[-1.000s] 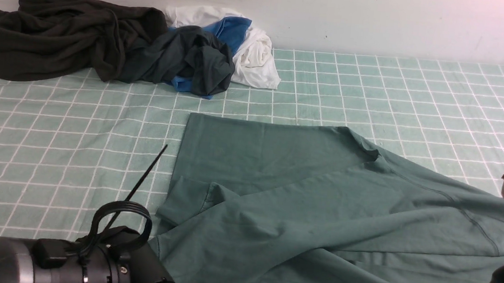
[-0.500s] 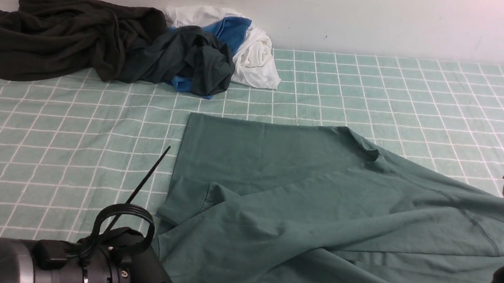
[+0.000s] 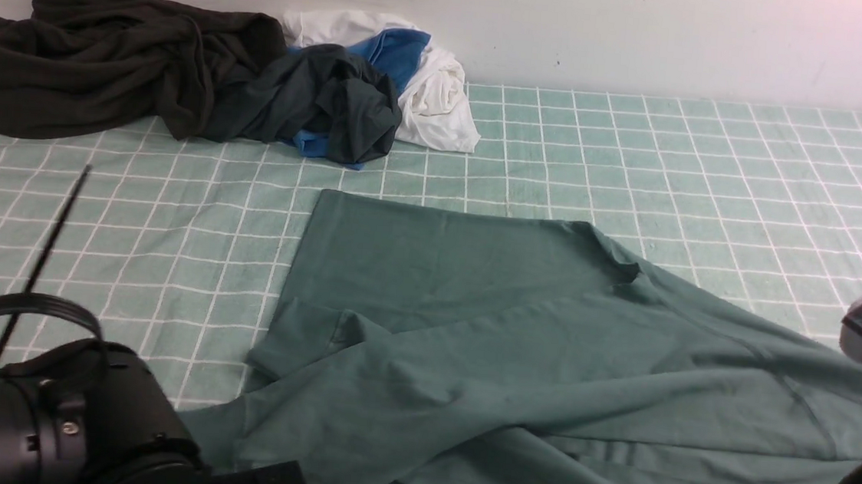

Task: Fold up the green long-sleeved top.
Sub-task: Use both arms simultaneously to clamp the lower edge of the clothing fabric

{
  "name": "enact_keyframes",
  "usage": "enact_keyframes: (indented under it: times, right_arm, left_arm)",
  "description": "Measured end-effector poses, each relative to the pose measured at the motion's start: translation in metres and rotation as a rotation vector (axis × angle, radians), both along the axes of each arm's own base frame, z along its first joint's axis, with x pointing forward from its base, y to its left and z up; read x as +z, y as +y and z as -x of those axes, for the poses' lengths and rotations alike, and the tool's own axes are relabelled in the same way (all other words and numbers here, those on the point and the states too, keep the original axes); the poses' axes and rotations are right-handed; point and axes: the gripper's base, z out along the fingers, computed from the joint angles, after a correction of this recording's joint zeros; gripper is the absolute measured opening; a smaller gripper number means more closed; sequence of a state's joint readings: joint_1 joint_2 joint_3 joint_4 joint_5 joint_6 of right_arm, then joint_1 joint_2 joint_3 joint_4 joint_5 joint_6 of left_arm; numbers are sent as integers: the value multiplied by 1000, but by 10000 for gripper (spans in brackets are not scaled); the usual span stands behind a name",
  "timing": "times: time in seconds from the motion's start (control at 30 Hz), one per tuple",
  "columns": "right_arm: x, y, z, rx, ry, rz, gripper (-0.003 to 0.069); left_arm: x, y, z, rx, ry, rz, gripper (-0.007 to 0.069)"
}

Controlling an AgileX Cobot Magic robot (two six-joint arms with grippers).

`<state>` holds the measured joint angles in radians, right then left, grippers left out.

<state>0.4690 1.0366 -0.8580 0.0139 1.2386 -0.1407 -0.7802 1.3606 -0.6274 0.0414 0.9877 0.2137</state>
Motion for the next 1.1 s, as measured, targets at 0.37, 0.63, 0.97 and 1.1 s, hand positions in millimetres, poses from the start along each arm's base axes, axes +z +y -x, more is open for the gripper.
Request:
enact_keyframes:
  times: [0.37, 0.63, 0.97, 1.1]
  right_arm:
    - [-84, 0, 31, 497, 187, 110, 505]
    - [-122, -2, 28, 588, 152, 240, 514]
    - [-143, 7, 25, 704, 231, 310, 435]
    - [-140, 7, 23, 737, 217, 347, 258]
  left_arm:
    - [-8, 20, 9, -17, 13, -44, 0]
    - [-8, 18, 8, -11, -4, -15, 0]
    - [-8, 17, 8, -11, -6, -12, 0]
    - [-7, 17, 7, -4, -2, -17, 0]
